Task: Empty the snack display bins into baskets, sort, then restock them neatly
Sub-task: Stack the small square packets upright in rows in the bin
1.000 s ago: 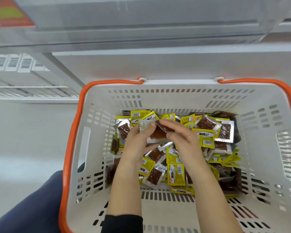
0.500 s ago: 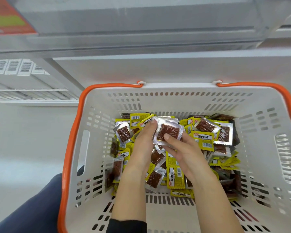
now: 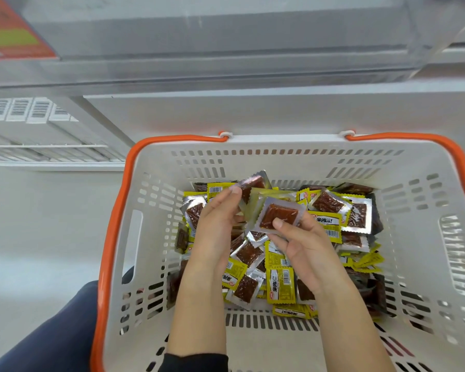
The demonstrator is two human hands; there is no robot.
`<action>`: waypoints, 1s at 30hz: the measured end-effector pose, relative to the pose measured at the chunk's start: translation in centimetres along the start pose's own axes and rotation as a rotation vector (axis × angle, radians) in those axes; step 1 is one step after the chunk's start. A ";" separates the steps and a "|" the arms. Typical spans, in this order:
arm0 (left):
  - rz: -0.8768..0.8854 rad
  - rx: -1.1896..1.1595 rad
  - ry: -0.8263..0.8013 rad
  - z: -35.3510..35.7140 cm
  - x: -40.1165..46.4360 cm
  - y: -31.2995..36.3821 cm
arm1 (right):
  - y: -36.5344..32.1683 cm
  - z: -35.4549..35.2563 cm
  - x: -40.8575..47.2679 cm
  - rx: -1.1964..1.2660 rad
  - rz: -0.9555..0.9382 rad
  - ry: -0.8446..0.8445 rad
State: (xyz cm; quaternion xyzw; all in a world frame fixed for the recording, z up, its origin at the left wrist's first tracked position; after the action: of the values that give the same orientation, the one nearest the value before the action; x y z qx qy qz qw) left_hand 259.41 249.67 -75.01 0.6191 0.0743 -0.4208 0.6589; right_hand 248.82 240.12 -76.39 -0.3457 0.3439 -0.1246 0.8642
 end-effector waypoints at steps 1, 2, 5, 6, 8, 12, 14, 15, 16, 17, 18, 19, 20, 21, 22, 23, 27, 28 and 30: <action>-0.001 -0.061 -0.004 0.0 0.0 -0.1 | 0.1 -0.1 0.0 0.018 -0.004 0.006; -0.010 -0.111 -0.023 0.2 0.0 -0.3 | 0.2 -0.1 0.1 0.035 -0.010 0.012; -0.026 -0.224 -0.062 0.6 0.0 -0.8 | 0.2 -0.5 0.2 0.053 -0.026 0.023; -0.026 -0.248 -0.072 0.7 0.0 -1.0 | 0.1 -0.5 0.3 0.042 -0.030 0.015; -0.039 -0.237 -0.086 1.0 0.0 -1.1 | 0.1 -0.3 0.3 -0.009 -0.040 0.000; -0.069 0.125 -0.034 1.9 -0.6 -0.8 | 0.4 -0.7 0.3 -0.172 -0.034 0.036; -0.126 0.326 -0.073 2.5 -0.8 -1.3 | 0.6 -0.8 0.2 -0.243 -0.005 0.023; -0.181 0.373 -0.103 2.8 -0.8 -1.9 | 0.7 -0.8 0.1 -0.266 0.023 0.012; -0.233 0.410 -0.111 2.6 -0.6 -2.6 | 0.7 -1.1 0.0 -0.281 0.050 0.012; -0.244 0.444 -0.094 2.0 -0.2 -3.1 | 0.4 -1.4 0.0 -0.302 0.067 0.034; -0.210 0.487 -0.026 0.8 0.4 -3.5 | 0.1 -2.2 -0.1 -0.322 0.075 0.084; -0.132 0.572 0.105 -1.1 1.4 -3.5 | -0.3 -3.2 -0.2 -0.336 0.076 0.152; -0.051 0.679 0.272 -3.3 2.0 -3.2 | -0.5 -4.6 -0.3 -0.338 0.088 0.236; -0.010 0.754 0.435 -5.3 2.4 -2.9 | -0.5 -6.1 -0.5 -0.320 0.112 0.315; 0.000 0.785 0.525 -6.6 2.7 -3.2 | -0.6 -7.4 -0.6 -0.308 0.129 0.374; -0.018 0.806 0.547 -7.1 3.1 -3.6 | -0.7 -8.2 -0.6 -0.297 0.127 0.407; -0.004 1.092 0.537 -6.0 4.3 -3.9 | 0.0 -8.2 -0.6 -0.294 0.163 0.418; 0.006 1.083 0.548 -5.9 4.4 -3.8 | 0.2 -8.2 -0.6 -0.287 0.170 0.421; 0.007 1.043 0.556 -6.1 4.5 -4.1 | 0.7 -7.8 -0.6 -0.254 0.181 0.410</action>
State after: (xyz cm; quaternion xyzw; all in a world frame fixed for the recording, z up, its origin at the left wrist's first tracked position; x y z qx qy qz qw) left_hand 262.18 253.40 -82.26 0.9486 0.0252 -0.2215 0.2247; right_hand 243.08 236.89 -80.62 -0.3868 0.5541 -0.0701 0.7338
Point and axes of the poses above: each hand's wrist, its own x-axis towards the middle knuckle, its own z-axis out of the palm, y = z × x, the point moved 9 cm from there along x, towards the middle knuckle, and after that the axes turned 5 degrees about -z, right-handed, at the moved point
